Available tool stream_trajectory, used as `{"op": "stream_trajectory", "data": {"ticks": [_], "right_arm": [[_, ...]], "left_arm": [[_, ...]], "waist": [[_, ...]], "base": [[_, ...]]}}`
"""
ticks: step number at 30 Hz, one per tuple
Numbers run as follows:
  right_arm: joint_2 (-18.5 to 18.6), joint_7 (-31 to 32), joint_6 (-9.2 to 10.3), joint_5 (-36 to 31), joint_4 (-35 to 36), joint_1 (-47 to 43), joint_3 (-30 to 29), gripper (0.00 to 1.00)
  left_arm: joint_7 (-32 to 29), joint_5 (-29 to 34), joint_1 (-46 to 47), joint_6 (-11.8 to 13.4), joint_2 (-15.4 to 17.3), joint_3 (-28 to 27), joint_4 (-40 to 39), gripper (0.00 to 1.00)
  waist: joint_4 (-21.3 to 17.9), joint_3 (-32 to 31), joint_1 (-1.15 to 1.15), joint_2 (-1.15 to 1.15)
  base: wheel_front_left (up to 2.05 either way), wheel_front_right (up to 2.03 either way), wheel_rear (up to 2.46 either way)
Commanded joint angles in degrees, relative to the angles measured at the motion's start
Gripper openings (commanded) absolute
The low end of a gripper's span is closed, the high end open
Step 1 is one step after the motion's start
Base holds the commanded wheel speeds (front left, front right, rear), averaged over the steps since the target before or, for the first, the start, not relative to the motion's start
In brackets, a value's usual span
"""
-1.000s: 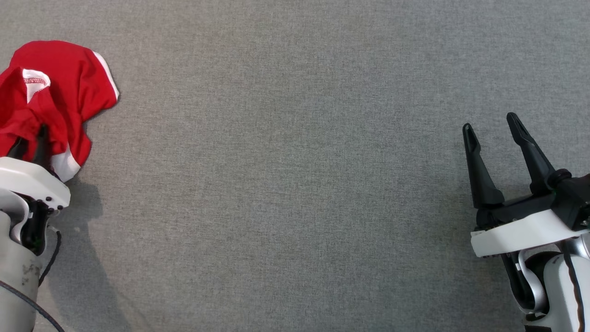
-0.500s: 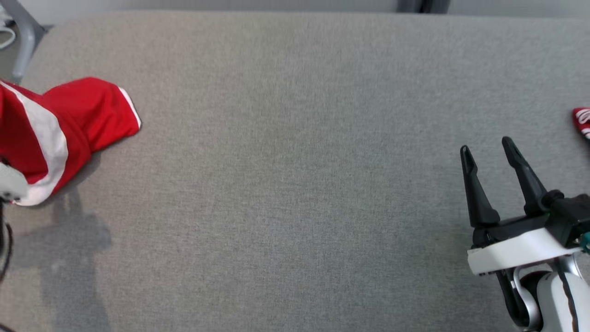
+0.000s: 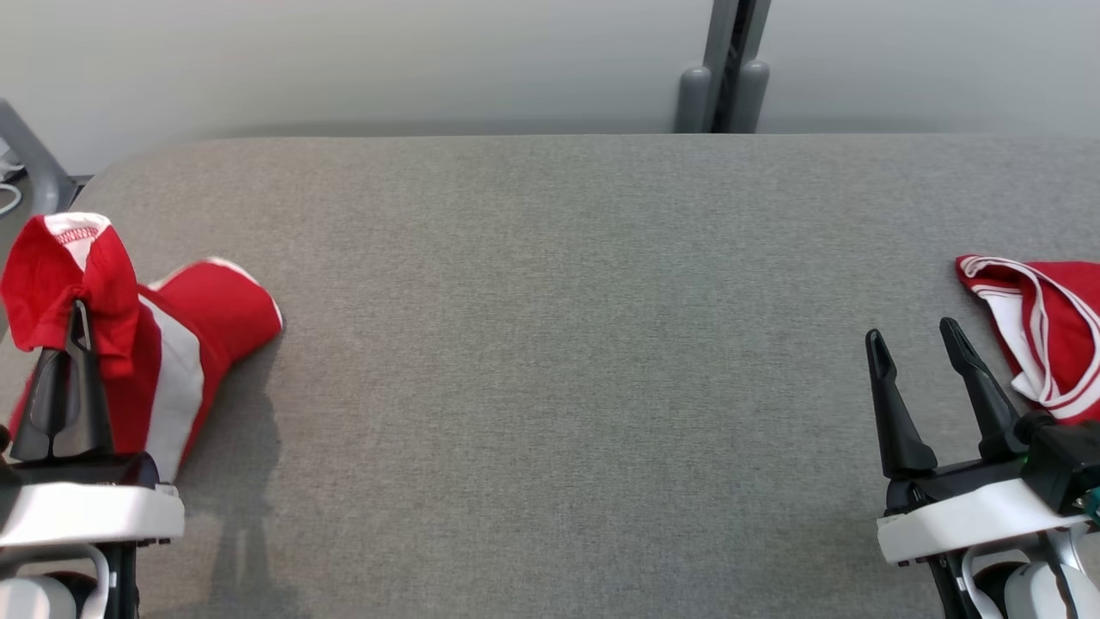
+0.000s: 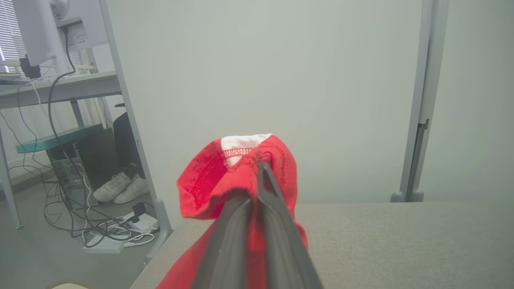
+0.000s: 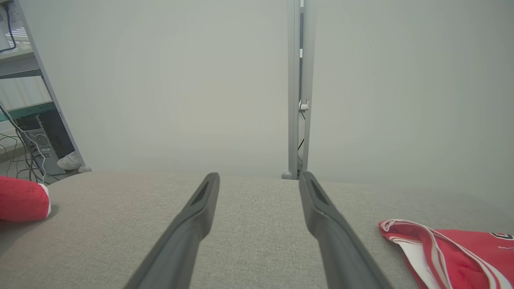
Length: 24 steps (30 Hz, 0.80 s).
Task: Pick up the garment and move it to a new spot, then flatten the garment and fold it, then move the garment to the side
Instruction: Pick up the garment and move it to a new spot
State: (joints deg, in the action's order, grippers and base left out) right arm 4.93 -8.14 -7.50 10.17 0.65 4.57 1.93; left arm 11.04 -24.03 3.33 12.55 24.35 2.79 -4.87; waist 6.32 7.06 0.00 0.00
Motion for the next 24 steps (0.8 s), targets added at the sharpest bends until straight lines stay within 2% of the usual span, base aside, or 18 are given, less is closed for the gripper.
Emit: {"op": "stream_trajectory", "data": {"ticks": [1,5,10,20,21,24], "right_arm": [[-0.1,0.2,0.02,0.3,0.2,-0.4,-0.3,1.0],[-0.2,0.2,0.02,0.2,1.0,-0.3,-0.5,1.0],[-0.7,0.2,0.02,0.0,1.9,0.6,-0.6,1.0],[-1.7,-1.8,0.02,0.9,0.8,2.1,0.7,1.0],[-1.7,-1.8,0.02,0.9,0.8,2.1,0.7,1.0],[-1.8,-2.7,0.02,1.3,0.3,2.1,0.6,1.0]], "left_arm": [[-0.3,0.4,-1.0,0.7,0.2,-0.1,-1.8,0.0],[-1.9,1.0,-2.0,1.0,0.7,0.7,-6.0,0.0],[-3.8,2.0,2.3,-1.2,0.8,4.6,-7.1,0.0],[-7.1,3.5,15.2,-11.6,-3.0,18.7,0.3,0.0],[-7.1,3.5,15.2,-11.6,-3.0,18.7,0.3,0.0],[-8.0,4.1,18.2,-14.9,-4.8,23.1,2.5,0.0]], "waist": [[-0.8,-0.4,0.0,0.0],[-2.6,0.1,0.0,0.0],[-6.0,1.9,0.0,0.0],[-16.8,6.7,0.0,0.0],[-16.8,6.7,0.0,0.0],[-19.7,8.2,0.0,0.0]], "base": [[0.0,0.0,0.0],[0.0,0.0,0.0],[0.0,0.0,0.0],[0.0,0.0,0.0],[0.0,0.0,0.0],[0.0,0.0,0.0]]}}
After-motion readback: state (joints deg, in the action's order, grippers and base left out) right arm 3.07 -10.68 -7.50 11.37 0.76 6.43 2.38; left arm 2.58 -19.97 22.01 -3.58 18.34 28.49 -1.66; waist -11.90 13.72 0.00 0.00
